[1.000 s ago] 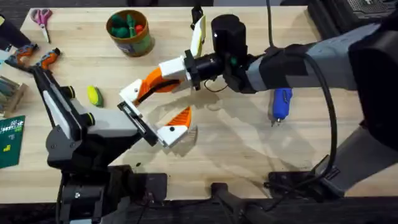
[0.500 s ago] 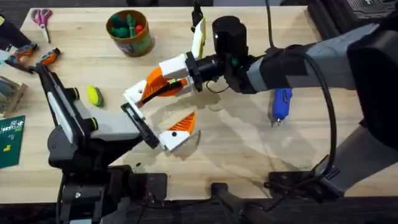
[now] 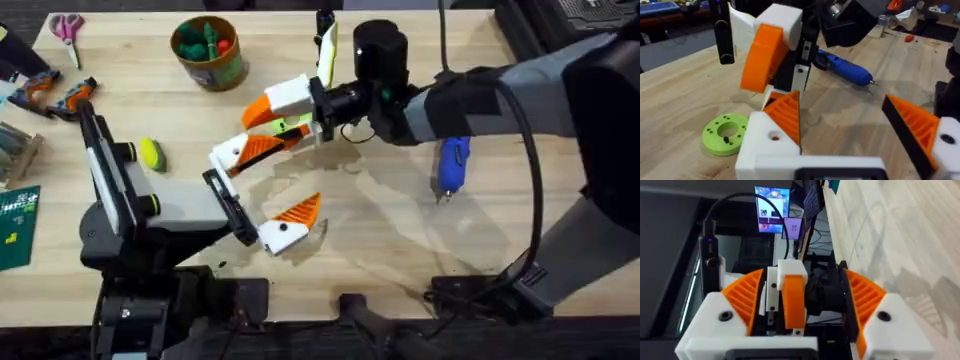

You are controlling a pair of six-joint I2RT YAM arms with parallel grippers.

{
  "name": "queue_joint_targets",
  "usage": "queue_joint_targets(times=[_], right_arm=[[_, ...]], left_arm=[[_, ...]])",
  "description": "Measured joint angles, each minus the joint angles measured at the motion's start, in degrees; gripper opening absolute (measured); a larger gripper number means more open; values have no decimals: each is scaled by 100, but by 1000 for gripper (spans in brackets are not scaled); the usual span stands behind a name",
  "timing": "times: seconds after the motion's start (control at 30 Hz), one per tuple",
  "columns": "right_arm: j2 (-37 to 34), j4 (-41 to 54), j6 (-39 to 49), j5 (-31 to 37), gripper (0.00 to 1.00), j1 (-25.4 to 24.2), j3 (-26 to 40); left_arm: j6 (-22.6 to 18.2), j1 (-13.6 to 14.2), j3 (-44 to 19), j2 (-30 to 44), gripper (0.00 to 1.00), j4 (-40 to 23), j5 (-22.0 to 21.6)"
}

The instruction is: Pick up the gripper from the table and insert it into the empty holder that is missing its gripper. Then pick up a screw, insert it into the mounting hole, and use the screwdriver to tighten it. Finally, clean up the table by picking up the vegetable and placing it into the bucket.

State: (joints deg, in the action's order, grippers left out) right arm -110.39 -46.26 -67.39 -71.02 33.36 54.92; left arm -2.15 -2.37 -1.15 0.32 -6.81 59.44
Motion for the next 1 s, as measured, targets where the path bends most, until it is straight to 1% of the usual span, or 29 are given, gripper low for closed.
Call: queue_joint_targets(times=[0.07, 0.1, 0.17, 0.27, 0.4, 0.57, 0.67, 0.7, 0.73, 0.77, 0.87, 0.93, 1.0], right_arm=[[0, 1, 151, -30, 968, -69, 0], [0, 3, 255, -40, 986, -104, 0], [0, 71, 496, -39, 992, -189, 0], [0, 440, 890, 53, 992, -361, 0], [0, 1132, 1532, 413, 992, -684, 4], [0, 2345, 2397, 999, 992, -1132, 184], [0, 3170, 2981, 1329, 993, -1313, 625], [2, 3622, 3241, 1474, 993, -1338, 834], [2, 4006, 3471, 1604, 993, -1344, 999], [19, 4591, 3789, 1808, 993, -1337, 1205], [181, 5793, 4528, 2383, 993, -1270, 1522], [390, 6314, 4966, 2799, 993, -1180, 1622], [648, 6588, 5327, 3220, 993, -1058, 1675]], left_arm=[[1, 0, 0, 0, 986, -1, 12], [0, 0, 0, 0, 986, -2, 19], [0, 0, 0, 0, 985, -3, 40], [0, 0, 0, 0, 985, -4, 59], [0, 0, 2, 0, 985, -4, 73], [0, 0, 2, 0, 985, -7, 79], [2, 0, 2, 0, 985, -6, 79], [0, 0, 2, 0, 985, -7, 79], [0, 0, 2, -1, 985, -7, 79], [2, 0, 2, 0, 985, -7, 81], [0, 0, 2, 0, 985, -7, 79], [0, 0, 2, -1, 985, -7, 81], [2, 0, 2, 0, 986, -7, 81]])
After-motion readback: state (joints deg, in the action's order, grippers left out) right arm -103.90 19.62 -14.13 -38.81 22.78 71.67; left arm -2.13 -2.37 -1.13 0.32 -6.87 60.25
